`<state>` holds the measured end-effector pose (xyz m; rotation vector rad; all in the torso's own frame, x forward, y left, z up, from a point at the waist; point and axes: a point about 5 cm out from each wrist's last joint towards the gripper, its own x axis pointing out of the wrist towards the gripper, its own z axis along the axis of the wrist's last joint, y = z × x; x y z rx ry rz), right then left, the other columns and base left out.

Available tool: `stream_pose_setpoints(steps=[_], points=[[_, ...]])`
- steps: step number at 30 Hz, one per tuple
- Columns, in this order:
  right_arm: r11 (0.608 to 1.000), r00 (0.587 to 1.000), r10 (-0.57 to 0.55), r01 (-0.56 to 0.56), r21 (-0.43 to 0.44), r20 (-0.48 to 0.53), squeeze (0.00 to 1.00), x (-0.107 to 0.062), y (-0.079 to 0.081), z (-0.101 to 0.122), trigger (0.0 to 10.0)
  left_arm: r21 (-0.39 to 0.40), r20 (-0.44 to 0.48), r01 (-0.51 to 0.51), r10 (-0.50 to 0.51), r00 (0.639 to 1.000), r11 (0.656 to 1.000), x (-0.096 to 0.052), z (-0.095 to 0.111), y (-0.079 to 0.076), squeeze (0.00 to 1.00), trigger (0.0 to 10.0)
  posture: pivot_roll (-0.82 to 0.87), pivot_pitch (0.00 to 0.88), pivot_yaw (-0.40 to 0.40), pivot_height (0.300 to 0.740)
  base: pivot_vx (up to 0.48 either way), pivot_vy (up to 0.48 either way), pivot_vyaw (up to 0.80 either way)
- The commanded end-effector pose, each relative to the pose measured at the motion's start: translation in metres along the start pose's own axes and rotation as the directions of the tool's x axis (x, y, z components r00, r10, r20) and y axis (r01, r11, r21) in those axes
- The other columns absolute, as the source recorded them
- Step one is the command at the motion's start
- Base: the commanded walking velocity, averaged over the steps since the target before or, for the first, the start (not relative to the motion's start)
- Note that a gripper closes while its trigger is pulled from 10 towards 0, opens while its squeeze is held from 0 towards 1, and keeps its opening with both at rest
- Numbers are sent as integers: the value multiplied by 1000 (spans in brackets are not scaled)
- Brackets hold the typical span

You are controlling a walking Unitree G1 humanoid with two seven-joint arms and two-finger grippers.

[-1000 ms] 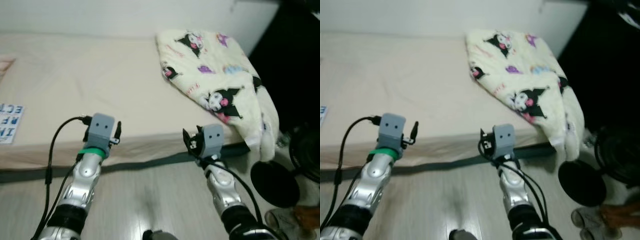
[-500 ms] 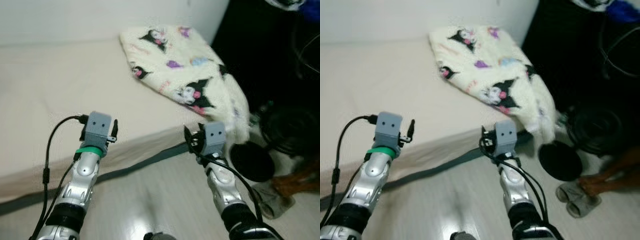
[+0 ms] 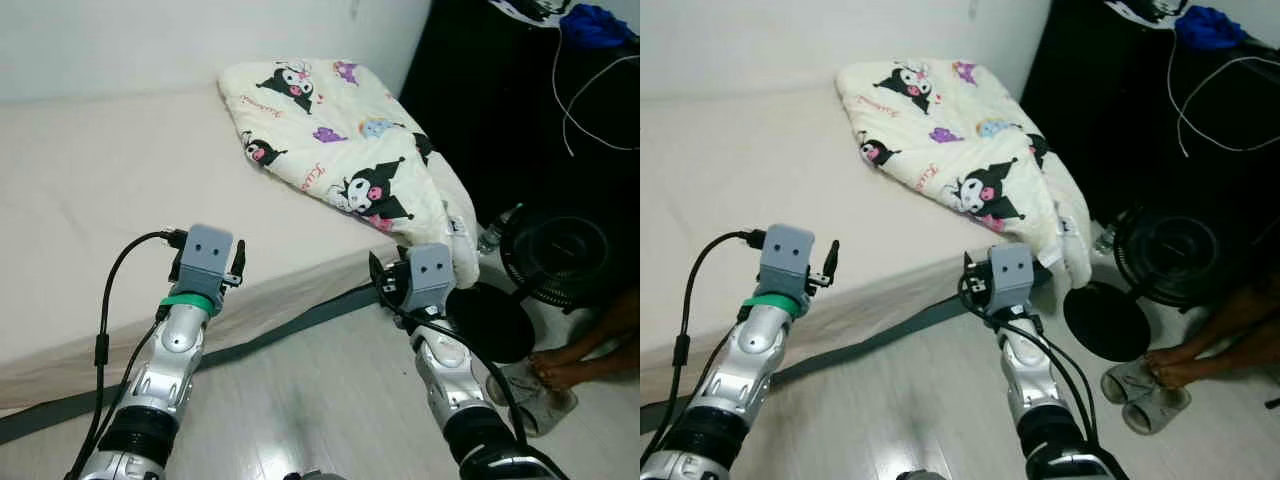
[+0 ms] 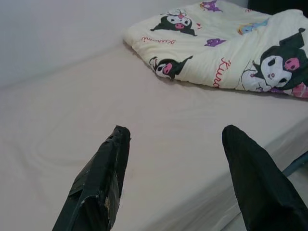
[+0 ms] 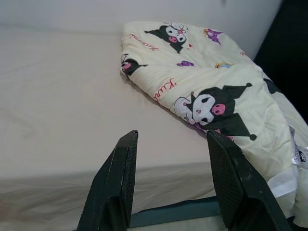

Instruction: Clean up the room

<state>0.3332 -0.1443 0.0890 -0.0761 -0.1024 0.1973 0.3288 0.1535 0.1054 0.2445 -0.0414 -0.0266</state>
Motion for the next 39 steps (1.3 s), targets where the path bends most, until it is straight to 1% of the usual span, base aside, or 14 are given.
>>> stream_pose_setpoints(steps=[1,9,11,39], points=[[1000,1000,4,-4,-4,-20,0,-4,0,-5,10000,3,-15,14,-14,1000,1000,-3,-5,-3,0,10000,-49,6,-21,740,0,0,0],[1000,1000,3,-3,-4,-22,0,-5,0,-6,10000,22,-13,14,-13,1000,1000,-3,-5,-3,0,10000,-49,13,-21,740,0,0,0],[1000,1000,3,-3,-4,-23,0,-5,0,-6,10000,25,-11,14,-13,1000,1000,-3,-5,-3,0,10000,-49,14,-22,740,0,-326,0],[1000,1000,2,-2,1,-24,0,-6,2,-7,10000,34,-20,4,-4,1000,999,-4,-7,-1,0,10000,-47,17,-16,740,0,-479,0]])
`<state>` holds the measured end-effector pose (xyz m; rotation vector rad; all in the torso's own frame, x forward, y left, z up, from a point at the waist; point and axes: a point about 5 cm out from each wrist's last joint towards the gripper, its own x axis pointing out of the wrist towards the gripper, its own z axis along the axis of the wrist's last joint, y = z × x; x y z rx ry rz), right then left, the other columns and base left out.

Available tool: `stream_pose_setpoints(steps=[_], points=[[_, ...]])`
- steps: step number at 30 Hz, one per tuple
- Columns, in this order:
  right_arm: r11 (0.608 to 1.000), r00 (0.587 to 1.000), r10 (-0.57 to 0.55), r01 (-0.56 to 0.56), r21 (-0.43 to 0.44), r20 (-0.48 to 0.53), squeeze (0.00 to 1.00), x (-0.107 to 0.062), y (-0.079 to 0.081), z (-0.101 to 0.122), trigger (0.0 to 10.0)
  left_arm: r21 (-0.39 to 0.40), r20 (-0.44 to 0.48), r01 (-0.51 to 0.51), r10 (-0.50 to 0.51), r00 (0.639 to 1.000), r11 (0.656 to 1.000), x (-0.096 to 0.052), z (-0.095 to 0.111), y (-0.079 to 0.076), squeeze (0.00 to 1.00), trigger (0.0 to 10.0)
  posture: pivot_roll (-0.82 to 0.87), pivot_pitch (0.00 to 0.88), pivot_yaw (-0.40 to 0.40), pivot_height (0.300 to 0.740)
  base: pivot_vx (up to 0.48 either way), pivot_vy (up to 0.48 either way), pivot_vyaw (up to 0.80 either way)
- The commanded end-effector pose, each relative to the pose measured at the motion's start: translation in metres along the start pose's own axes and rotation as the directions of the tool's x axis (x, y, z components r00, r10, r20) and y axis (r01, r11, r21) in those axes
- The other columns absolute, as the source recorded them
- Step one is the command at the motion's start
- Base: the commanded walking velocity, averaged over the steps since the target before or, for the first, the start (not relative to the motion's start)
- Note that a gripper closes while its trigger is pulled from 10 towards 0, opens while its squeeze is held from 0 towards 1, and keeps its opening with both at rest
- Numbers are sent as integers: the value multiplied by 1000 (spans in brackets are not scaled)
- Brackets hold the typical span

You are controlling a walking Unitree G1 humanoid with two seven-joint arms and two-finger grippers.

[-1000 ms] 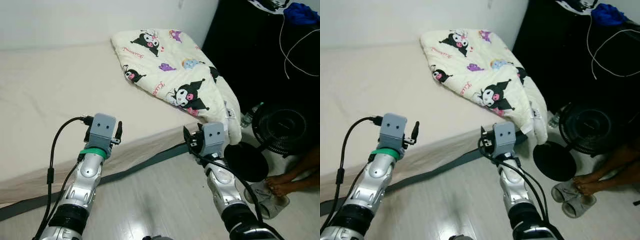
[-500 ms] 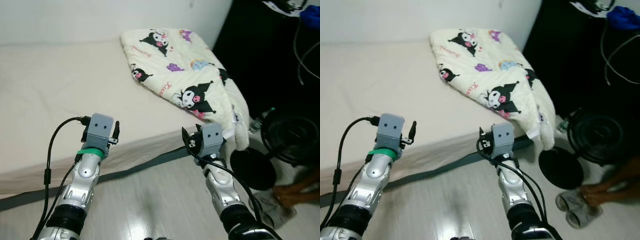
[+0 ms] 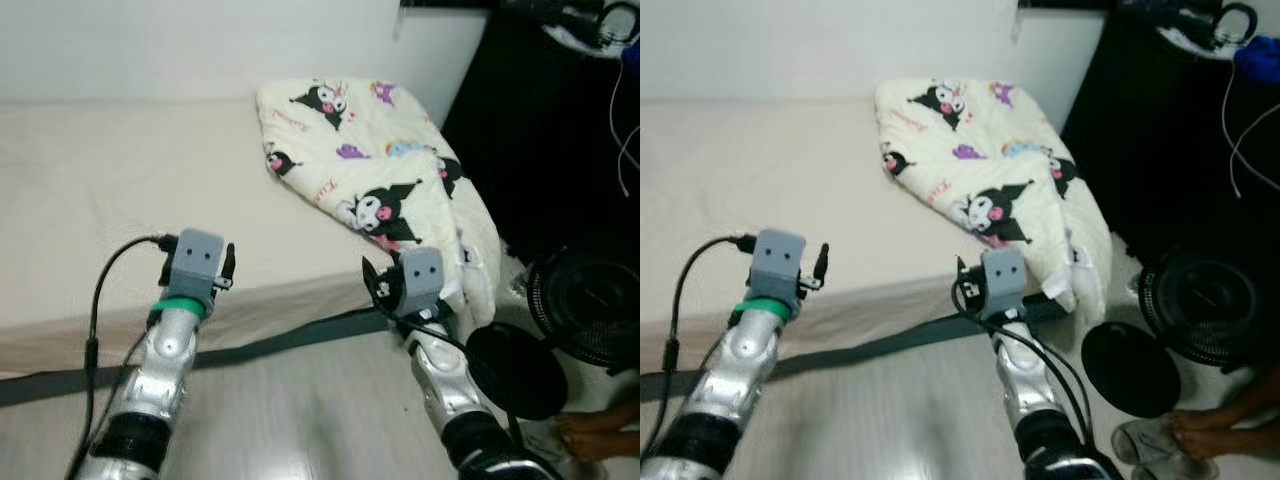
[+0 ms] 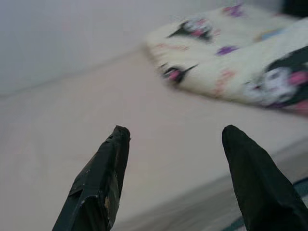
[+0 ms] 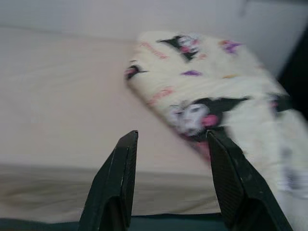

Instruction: Clean up the room

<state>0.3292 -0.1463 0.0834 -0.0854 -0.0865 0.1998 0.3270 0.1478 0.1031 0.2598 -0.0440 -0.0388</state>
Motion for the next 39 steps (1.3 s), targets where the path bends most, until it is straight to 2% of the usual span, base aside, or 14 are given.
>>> stream_pose_setpoints(steps=[1,12,15,18,19,20,22,23,24,25,28,35,39], points=[[1000,1000,-1,1,10,-7,0,-1,2,-2,10000,19,-24,-7,8,1000,1000,-2,-6,5,0,10000,-48,17,-15,740,0,-461,0],[1000,1000,-9,9,6,12,0,0,2,2,10000,23,-27,-7,8,1000,1000,-2,-7,6,0,10000,-47,16,-12,740,0,-417,0],[999,997,-32,34,-29,76,0,8,-3,18,10000,-10,-20,-20,20,1000,1000,1,-1,7,0,10000,-49,18,-10,740,0,-95,0],[998,994,-38,42,-35,102,0,11,-4,24,10000,-23,-9,-28,27,1000,999,2,3,9,0,10000,-49,19,-9,740,0,0,0],[998,990,-42,48,-41,133,0,16,-6,34,10000,-45,12,-43,44,999,998,6,11,12,0,10000,-50,19,-9,740,0,0,0],[998,990,-42,48,-41,133,0,16,-6,34,10000,-45,12,-43,44,999,998,6,11,12,0,10000,-50,19,-9,740,0,0,0],[998,978,-47,53,-23,203,0,29,-4,57,10000,-93,82,-84,92,992,992,17,36,26,0,10000,-50,21,-6,740,0,0,0],[998,978,-47,53,-23,203,0,29,-4,57,10000,-93,82,-84,92,992,992,17,36,26,0,10000,-50,21,-6,740,0,0,0],[999,970,-50,52,-3,237,0,34,-1,68,10000,-112,117,-104,117,986,988,22,49,34,0,10000,-49,21,-4,740,0,0,0],[999,970,-50,52,-3,237,0,34,-1,68,10000,-112,117,-104,117,986,988,22,49,34,0,10000,-49,21,-4,740,0,0,0],[999,958,-43,37,27,282,0,41,8,83,10000,-118,165,-128,146,975,985,30,67,47,0,10000,-47,21,1,740,0,0,0],[999,957,-23,14,33,290,0,39,16,84,10000,-102,166,-133,149,975,986,31,69,50,0,10000,-47,21,3,740,0,0,0],[1000,960,-16,10,23,280,0,36,19,80,10000,-96,141,-126,139,980,987,29,64,46,0,10000,-48,22,3,740,0,0,0]])
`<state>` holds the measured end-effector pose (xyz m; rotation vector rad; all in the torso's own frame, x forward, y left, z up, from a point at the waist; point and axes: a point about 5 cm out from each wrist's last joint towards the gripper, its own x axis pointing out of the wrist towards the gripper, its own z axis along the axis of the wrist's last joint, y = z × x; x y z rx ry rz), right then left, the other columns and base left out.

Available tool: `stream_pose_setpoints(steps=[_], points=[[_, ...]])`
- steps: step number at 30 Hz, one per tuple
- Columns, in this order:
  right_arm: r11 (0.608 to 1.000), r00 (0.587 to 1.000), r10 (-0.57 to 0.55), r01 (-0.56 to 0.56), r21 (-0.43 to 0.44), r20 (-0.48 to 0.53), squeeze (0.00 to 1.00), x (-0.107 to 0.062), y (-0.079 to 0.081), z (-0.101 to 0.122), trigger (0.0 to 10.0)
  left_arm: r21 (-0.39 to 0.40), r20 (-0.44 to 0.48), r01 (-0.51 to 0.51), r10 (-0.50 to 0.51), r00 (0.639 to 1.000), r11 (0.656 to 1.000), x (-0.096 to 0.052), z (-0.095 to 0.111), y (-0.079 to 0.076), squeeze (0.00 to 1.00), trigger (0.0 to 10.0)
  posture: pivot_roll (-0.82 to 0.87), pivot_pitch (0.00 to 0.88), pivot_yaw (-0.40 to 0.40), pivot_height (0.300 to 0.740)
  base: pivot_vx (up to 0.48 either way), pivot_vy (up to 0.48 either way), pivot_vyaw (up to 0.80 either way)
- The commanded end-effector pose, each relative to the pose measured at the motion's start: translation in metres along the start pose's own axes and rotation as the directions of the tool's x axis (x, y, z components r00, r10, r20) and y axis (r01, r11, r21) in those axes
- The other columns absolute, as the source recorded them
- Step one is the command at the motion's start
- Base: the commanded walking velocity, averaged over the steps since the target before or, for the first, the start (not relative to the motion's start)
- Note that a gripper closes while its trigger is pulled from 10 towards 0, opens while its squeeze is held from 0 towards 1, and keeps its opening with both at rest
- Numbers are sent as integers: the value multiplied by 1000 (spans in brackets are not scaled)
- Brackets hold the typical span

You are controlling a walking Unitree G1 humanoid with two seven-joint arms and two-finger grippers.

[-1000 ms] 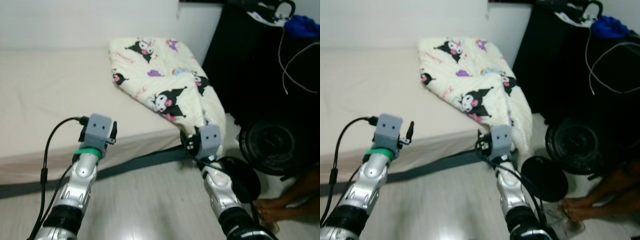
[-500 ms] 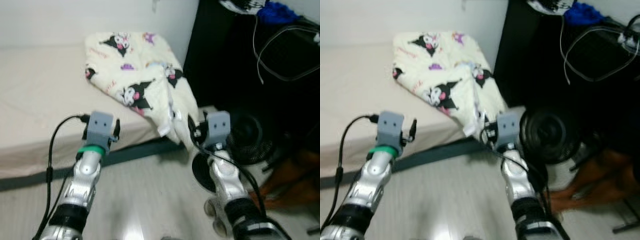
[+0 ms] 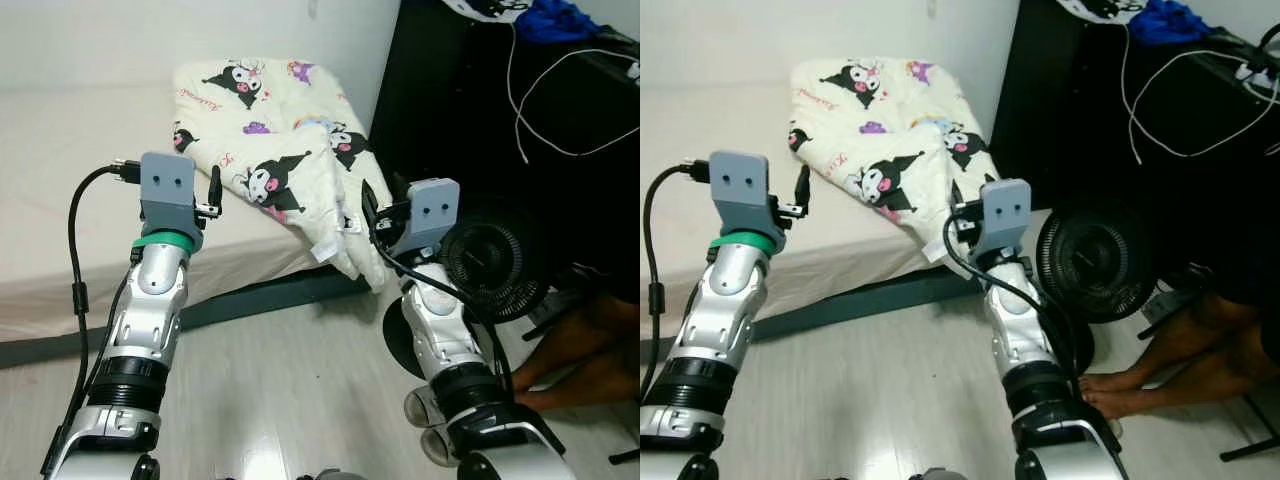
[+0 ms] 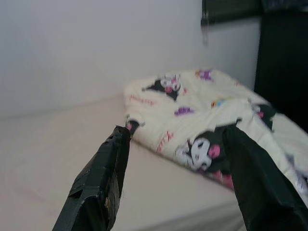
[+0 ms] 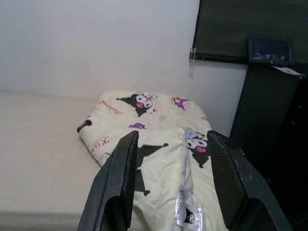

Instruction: Clean up the room

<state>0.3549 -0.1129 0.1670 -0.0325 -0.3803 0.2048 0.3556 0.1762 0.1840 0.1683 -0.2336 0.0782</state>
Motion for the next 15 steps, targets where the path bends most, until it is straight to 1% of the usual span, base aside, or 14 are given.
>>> stream_pose_setpoints(steps=[1,4,5,6,8,11,12,15], points=[[1000,1000,-1,1,-10,-12,0,-3,-1,-2,10000,3,-37,7,-7,999,1000,-4,-7,-3,0,10000,-51,22,3,740,0,0,0],[1000,1000,1,-1,-15,-12,0,-2,-1,-1,10000,6,-45,6,-6,999,1000,-4,-8,-3,0,10000,-51,22,3,740,0,0,0],[1000,1000,5,-5,-22,-12,0,-1,0,0,10000,12,-52,-6,7,999,1000,-4,-10,2,0,10000,-53,22,2,740,0,0,0],[1000,1000,7,-8,-24,-13,0,0,0,1,10000,36,-56,-25,27,998,999,-5,-13,9,0,10000,-46,25,-8,740,0,0,0],[1000,1000,7,-8,-24,-13,0,0,0,1,10000,36,-56,-25,27,998,999,-5,-13,9,0,10000,-46,25,-8,740,0,0,0],[999,999,36,-36,-28,-26,0,6,3,2,10000,99,-62,-78,84,995,992,-13,-21,35,0,10000,-11,38,-64,740,0,0,0],[998,999,45,-46,-30,-29,0,7,4,2,10000,109,-63,-85,92,994,990,-16,-22,39,0,10000,-11,38,-64,740,0,0,0],[998,998,56,-57,-30,-32,0,9,6,2,10000,117,-64,-89,97,993,989,-19,-23,41,0,10000,3,40,-78,740,0,0,0]])
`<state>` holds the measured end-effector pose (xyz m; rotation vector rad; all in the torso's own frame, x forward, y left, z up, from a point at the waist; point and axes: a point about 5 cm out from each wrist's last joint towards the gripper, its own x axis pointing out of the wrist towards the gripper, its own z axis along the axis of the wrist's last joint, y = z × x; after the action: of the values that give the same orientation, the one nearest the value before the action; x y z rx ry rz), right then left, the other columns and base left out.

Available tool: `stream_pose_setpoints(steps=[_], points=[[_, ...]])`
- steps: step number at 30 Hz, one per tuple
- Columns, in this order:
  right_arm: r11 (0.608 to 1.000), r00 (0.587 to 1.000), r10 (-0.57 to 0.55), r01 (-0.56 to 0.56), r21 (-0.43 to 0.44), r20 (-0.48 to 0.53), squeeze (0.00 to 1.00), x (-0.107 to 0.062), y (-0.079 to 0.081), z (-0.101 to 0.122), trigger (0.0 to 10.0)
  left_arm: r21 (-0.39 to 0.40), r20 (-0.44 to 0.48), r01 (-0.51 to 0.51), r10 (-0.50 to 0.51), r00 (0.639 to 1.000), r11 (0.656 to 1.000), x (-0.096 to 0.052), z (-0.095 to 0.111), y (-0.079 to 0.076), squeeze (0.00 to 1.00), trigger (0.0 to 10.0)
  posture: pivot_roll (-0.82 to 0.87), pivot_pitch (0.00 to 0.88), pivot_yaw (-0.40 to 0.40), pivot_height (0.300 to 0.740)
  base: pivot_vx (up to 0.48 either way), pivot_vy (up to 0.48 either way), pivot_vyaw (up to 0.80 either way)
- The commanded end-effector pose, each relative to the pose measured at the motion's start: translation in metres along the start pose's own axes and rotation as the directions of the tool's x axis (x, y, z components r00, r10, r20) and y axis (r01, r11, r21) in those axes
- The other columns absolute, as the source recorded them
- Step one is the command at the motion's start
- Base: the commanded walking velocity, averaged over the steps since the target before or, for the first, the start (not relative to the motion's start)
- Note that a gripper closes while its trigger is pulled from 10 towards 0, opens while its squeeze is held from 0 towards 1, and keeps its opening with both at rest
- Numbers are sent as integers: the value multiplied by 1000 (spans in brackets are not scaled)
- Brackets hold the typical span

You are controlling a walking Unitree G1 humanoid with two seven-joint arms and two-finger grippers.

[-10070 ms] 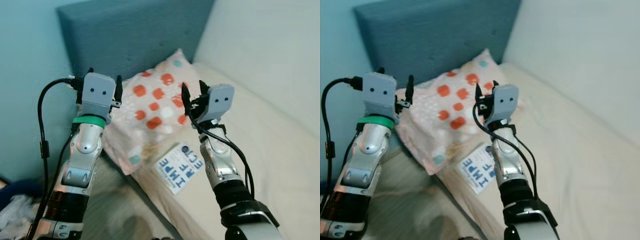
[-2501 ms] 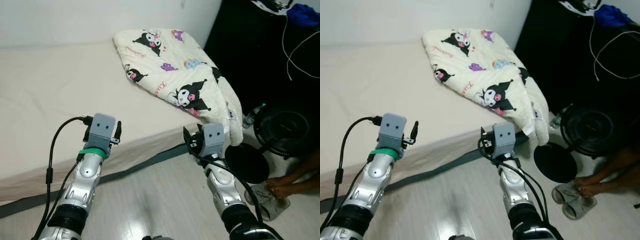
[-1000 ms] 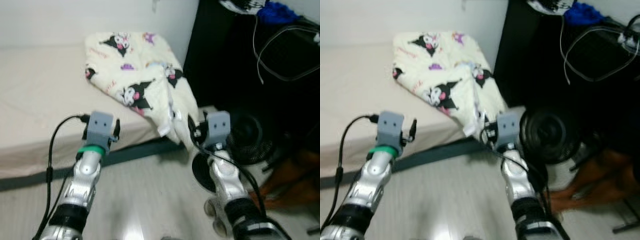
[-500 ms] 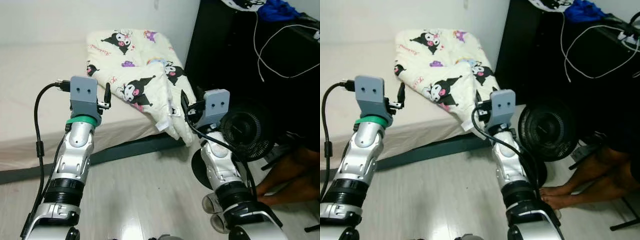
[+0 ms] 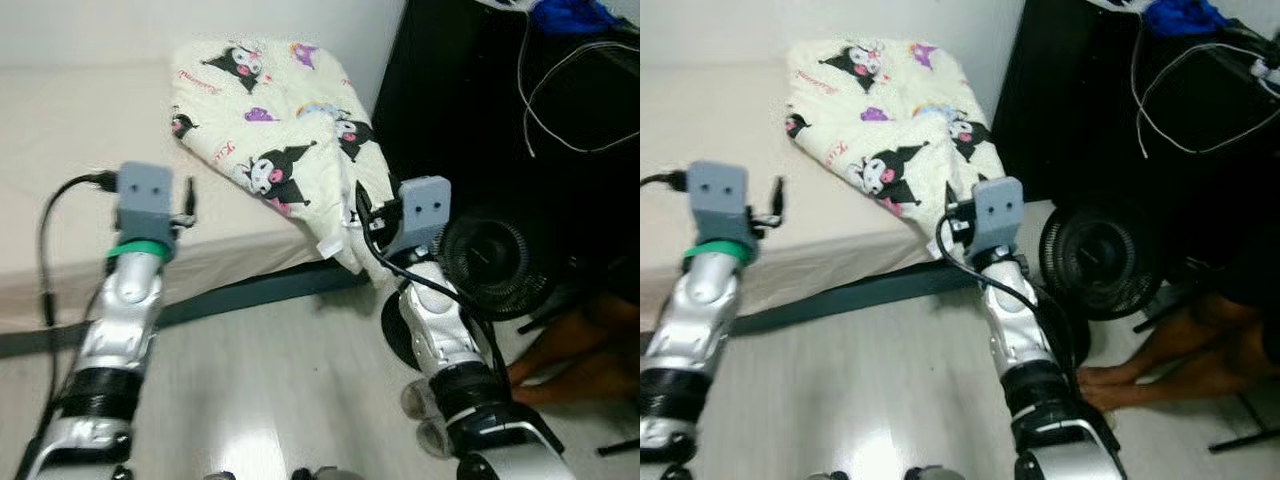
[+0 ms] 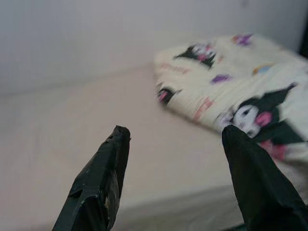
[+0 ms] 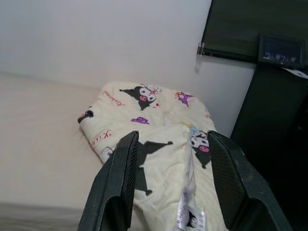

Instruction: Clean up the room

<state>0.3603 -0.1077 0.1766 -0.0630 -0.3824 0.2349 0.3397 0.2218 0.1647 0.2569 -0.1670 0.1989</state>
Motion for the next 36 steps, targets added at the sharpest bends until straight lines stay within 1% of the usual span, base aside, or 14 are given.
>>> stream_pose_setpoints(steps=[1,5,8,9,10,11,12,13,14,15,17,22,34,36], points=[[999,999,37,-37,-10,-34,0,1,5,-5,10000,22,7,2,-2,1000,1000,-6,-1,0,0,10000,17,40,-86,740,0,0,0],[999,998,50,-50,-12,-39,0,3,8,-5,10000,37,24,-7,6,1000,999,-11,2,4,0,10000,26,42,-83,740,0,0,0],[999,998,47,-48,-11,-41,0,3,8,-5,10000,42,37,1,-3,999,999,-11,6,2,0,10000,19,42,-75,740,0,0,0],[999,998,42,-42,-9,-42,0,2,7,-5,10000,47,50,20,-22,998,999,-10,10,-3,0,10000,8,44,-66,740,0,0,0],[999,998,42,-42,-9,-42,0,2,7,-5,10000,47,50,20,-22,998,999,-10,10,-3,0,10000,8,44,-66,740,0,0,0],[999,998,37,-37,-12,-46,0,-1,7,-7,10000,49,64,45,-48,997,998,-9,14,-10,0,10000,0,46,-60,740,0,0,0],[999,998,37,-37,-12,-46,0,-1,7,-7,10000,49,64,45,-48,997,998,-9,14,-10,0,10000,0,46,-60,740,0,0,0],[999,998,34,-35,-15,-49,0,-3,7,-8,10000,50,72,61,-65,995,997,-8,16,-14,0,10000,0,46,-60,740,0,0,0],[999,998,34,-35,-15,-49,0,-3,7,-8,10000,50,72,61,-65,995,997,-8,16,-14,0,10000,0,46,-60,740,0,0,0],[999,998,28,-29,-17,-54,0,-4,6,-9,10000,45,79,74,-77,994,996,-6,18,-19,0,10000,-15,48,-48,740,0,0,0],[1000,998,22,-24,-20,-58,0,-5,5,-9,10000,40,83,84,-87,993,996,-5,20,-22,0,10000,-20,48,-44,740,0,0,0],[999,997,22,-24,-30,-72,0,-7,3,-12,10000,21,92,98,-99,991,995,-5,23,-28,0,10000,-22,50,-46,740,0,0,795],[999,997,13,-16,-30,-71,0,-8,0,-12,10000,4,90,97,-97,991,995,-6,25,-31,0,10000,-30,54,-49,740,0,0,795],[1000,998,7,-8,-22,-70,0,-8,0,-11,10000,3,90,98,-98,991,995,-6,25,-32,0,10000,-32,55,-49,740,0,0,0]])
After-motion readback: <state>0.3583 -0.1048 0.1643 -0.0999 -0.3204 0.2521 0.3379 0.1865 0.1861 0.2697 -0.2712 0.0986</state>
